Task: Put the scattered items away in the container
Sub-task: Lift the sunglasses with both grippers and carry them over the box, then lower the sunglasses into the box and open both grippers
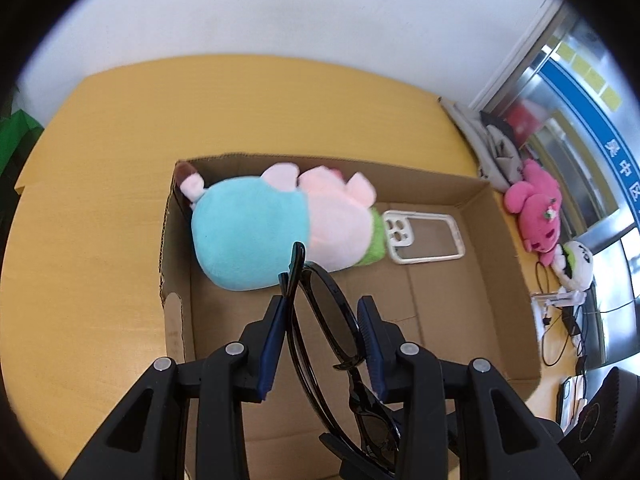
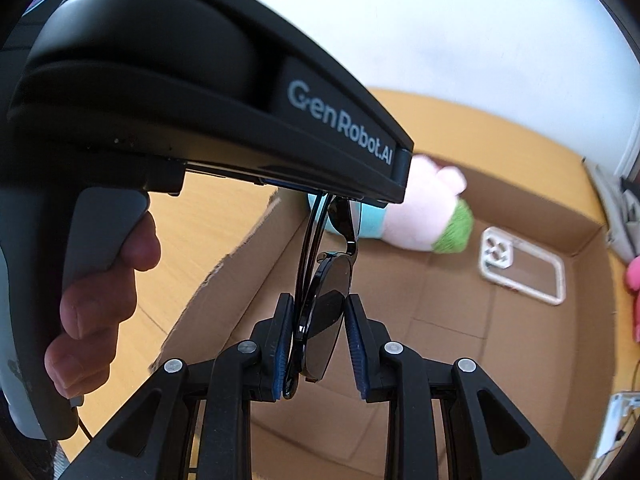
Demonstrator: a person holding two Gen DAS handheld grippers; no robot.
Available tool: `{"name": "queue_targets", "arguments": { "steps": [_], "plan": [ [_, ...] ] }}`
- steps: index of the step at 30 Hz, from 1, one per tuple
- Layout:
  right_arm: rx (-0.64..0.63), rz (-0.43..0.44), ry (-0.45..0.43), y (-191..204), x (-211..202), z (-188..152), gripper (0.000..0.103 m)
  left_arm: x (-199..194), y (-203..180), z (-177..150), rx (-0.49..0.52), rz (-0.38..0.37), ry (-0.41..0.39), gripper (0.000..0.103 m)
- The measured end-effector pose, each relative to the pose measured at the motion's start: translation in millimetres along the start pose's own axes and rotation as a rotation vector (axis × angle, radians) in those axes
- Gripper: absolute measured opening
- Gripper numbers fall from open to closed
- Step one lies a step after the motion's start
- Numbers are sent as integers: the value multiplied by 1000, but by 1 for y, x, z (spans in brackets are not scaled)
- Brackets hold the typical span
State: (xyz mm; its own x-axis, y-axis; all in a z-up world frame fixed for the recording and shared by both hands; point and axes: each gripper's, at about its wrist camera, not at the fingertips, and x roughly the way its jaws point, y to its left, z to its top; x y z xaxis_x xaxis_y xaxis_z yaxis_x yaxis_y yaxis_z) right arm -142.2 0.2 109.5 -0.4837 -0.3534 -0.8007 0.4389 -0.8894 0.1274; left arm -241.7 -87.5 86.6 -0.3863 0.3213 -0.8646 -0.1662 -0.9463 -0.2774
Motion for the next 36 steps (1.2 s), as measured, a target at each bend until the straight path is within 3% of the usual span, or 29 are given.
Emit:
{"name": "queue_targets", "arguments": {
  "steps": [8,15,23,29,31,34,36],
  "plan": [
    [90,67,137,-22,72,-7,28,60,23,-5,-24,43,132,34],
    [166,93,227,-30,104,-14,28,92,32,-10,-33,57,224,33],
    [207,106,266,-36,118,-16,29,96,34,-12,-19,62,225,32],
    [199,122,247,-30,115,-22,34,87,33,-11,-6,65,171,33],
    [183,108,215,-28,107,-22,39,76,27,-9,1,77,139,34],
    [159,90,171,-23,90,-24,55,46,26,-9,1,74,53,34],
    [150,79,120,-22,71,-29,78,21,24,-12,7,93,-19,34]
  ]
}}
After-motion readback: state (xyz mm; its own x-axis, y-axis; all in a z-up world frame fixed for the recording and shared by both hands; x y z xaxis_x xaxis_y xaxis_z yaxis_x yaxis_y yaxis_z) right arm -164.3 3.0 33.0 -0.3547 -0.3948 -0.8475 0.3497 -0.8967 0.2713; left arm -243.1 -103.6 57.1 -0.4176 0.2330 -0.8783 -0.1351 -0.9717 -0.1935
